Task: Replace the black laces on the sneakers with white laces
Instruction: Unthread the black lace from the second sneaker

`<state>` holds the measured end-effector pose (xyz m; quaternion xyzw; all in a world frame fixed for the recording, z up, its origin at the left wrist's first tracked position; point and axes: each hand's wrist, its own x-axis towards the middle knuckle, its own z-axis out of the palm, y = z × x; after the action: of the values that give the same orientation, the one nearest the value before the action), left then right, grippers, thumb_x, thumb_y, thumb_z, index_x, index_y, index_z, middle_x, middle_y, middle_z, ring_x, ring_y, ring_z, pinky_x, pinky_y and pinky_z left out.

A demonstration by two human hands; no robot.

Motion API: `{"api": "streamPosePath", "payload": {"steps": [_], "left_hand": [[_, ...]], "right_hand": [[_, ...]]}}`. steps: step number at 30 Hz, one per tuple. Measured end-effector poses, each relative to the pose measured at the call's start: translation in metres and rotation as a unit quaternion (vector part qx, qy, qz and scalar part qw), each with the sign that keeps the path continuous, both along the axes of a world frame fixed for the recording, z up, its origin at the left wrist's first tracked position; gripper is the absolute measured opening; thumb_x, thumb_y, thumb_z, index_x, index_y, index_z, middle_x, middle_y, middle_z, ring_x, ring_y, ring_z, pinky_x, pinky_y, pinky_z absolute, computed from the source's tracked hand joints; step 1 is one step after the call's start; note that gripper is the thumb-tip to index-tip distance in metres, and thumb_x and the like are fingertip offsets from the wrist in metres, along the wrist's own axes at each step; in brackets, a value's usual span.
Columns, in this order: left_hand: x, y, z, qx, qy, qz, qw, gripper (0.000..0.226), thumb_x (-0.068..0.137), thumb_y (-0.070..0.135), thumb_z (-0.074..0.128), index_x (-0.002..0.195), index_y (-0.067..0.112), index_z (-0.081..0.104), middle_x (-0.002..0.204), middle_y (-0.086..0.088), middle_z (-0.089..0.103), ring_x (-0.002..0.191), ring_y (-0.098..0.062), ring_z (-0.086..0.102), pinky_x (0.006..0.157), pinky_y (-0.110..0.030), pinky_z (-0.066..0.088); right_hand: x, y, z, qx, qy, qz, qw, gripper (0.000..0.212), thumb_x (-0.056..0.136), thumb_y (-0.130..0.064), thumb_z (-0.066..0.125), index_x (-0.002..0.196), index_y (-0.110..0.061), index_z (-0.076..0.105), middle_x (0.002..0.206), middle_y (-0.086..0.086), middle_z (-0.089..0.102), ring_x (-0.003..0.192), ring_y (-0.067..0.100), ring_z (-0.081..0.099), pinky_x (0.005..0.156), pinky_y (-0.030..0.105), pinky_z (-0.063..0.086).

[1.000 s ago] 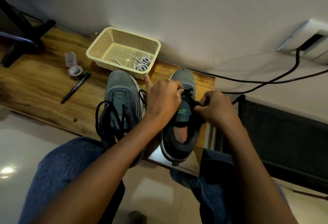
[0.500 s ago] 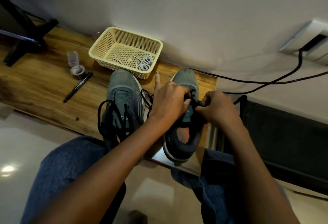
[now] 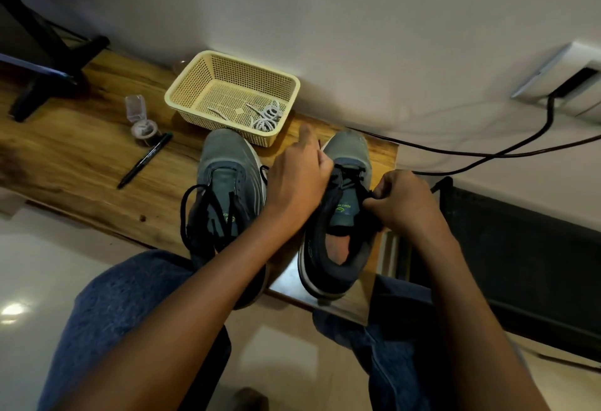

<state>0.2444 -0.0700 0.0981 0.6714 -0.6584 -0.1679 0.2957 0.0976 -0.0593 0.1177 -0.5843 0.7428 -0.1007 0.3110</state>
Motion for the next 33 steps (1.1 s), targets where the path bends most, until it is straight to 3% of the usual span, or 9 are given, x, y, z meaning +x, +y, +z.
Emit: {"api": "streamPosePath", "payload": {"steps": [3,5,7,11,15,20,26,29,33], "left_hand": [[0.005,-0.002,0.004,0.002,-0.008,-0.002,1.0,0.011,0.096,0.021,0.049,0.103,0.014,0.046,0.086,-0.001,0.061,0.077,-0.022,0.059,0.062,-0.031,0.039],[0.005,0.0,0.005,0.022,-0.004,-0.022,1.0,0.024,0.094,0.025,0.052,0.116,0.014,0.048,0.109,-0.004,0.062,0.097,-0.023,0.058,0.08,-0.036,0.045],[0.003,0.007,0.008,0.055,0.011,-0.043,0.998,0.037,0.092,0.026,0.054,0.126,0.015,0.045,0.122,-0.005,0.057,0.112,-0.024,0.051,0.095,-0.041,0.041],[-0.001,0.029,0.007,0.133,0.043,-0.091,0.986,0.056,0.089,0.028,0.056,0.14,0.019,0.036,0.138,-0.005,0.043,0.126,-0.021,0.039,0.101,-0.036,0.036],[-0.006,0.041,-0.009,0.189,0.006,-0.139,0.972,0.07,0.094,0.026,0.052,0.151,0.011,0.014,0.157,-0.007,0.018,0.145,-0.021,0.014,0.118,-0.035,0.015],[-0.008,0.034,-0.021,0.267,-0.026,-0.159,0.95,0.08,0.098,0.019,0.049,0.152,0.007,-0.008,0.161,-0.01,-0.009,0.148,-0.025,-0.009,0.118,-0.035,-0.004],[-0.008,0.026,-0.017,0.329,0.031,-0.165,0.929,0.082,0.095,0.0,0.046,0.148,0.001,-0.017,0.157,-0.016,-0.02,0.147,-0.028,-0.014,0.119,-0.036,-0.002],[-0.007,0.024,-0.017,0.342,0.047,-0.158,0.925,0.086,0.094,0.0,0.049,0.148,0.0,-0.018,0.156,-0.018,-0.022,0.146,-0.03,-0.013,0.12,-0.039,0.002],[-0.007,0.023,-0.018,0.339,0.045,-0.163,0.925,0.084,0.095,0.003,0.048,0.149,0.001,-0.017,0.156,-0.018,-0.023,0.147,-0.03,-0.012,0.121,-0.04,0.005]], "right_hand": [[0.0,0.0,-0.002,-0.007,0.006,0.008,1.0,0.013,0.082,-0.017,0.068,0.079,-0.013,0.056,0.082,0.008,0.066,0.078,0.028,0.066,0.073,0.04,0.056],[0.002,-0.001,-0.002,-0.02,0.008,0.016,1.0,0.014,0.084,-0.024,0.069,0.091,-0.018,0.058,0.091,0.004,0.066,0.085,0.026,0.065,0.077,0.045,0.056],[0.005,-0.004,-0.004,-0.059,0.014,0.032,0.998,0.019,0.084,-0.024,0.068,0.101,-0.019,0.06,0.098,0.004,0.065,0.09,0.023,0.063,0.079,0.043,0.055],[0.019,-0.013,-0.012,-0.106,0.072,0.096,0.987,0.019,0.083,-0.014,0.066,0.102,-0.015,0.064,0.109,0.009,0.06,0.097,0.026,0.059,0.076,0.033,0.048],[0.025,-0.014,-0.017,-0.104,0.123,0.105,0.981,0.024,0.085,-0.012,0.067,0.109,-0.016,0.065,0.118,0.011,0.051,0.106,0.029,0.055,0.077,0.032,0.042],[0.029,-0.012,-0.019,-0.117,0.135,0.117,0.977,0.011,0.085,-0.017,0.069,0.096,-0.015,0.066,0.114,0.009,0.05,0.1,0.028,0.057,0.073,0.031,0.04],[0.018,-0.015,-0.017,-0.133,0.02,0.032,0.99,0.018,0.081,-0.017,0.074,0.073,-0.013,0.059,0.088,0.005,0.06,0.084,0.022,0.058,0.067,0.028,0.04],[0.012,-0.018,-0.02,-0.127,-0.09,-0.086,0.984,0.026,0.083,-0.013,0.072,0.067,-0.018,0.052,0.079,0.007,0.065,0.079,0.026,0.066,0.074,0.047,0.055],[0.014,-0.018,-0.021,-0.162,-0.071,-0.091,0.98,0.024,0.087,-0.012,0.066,0.074,-0.024,0.05,0.084,-0.001,0.062,0.081,0.023,0.064,0.073,0.046,0.055]]}}
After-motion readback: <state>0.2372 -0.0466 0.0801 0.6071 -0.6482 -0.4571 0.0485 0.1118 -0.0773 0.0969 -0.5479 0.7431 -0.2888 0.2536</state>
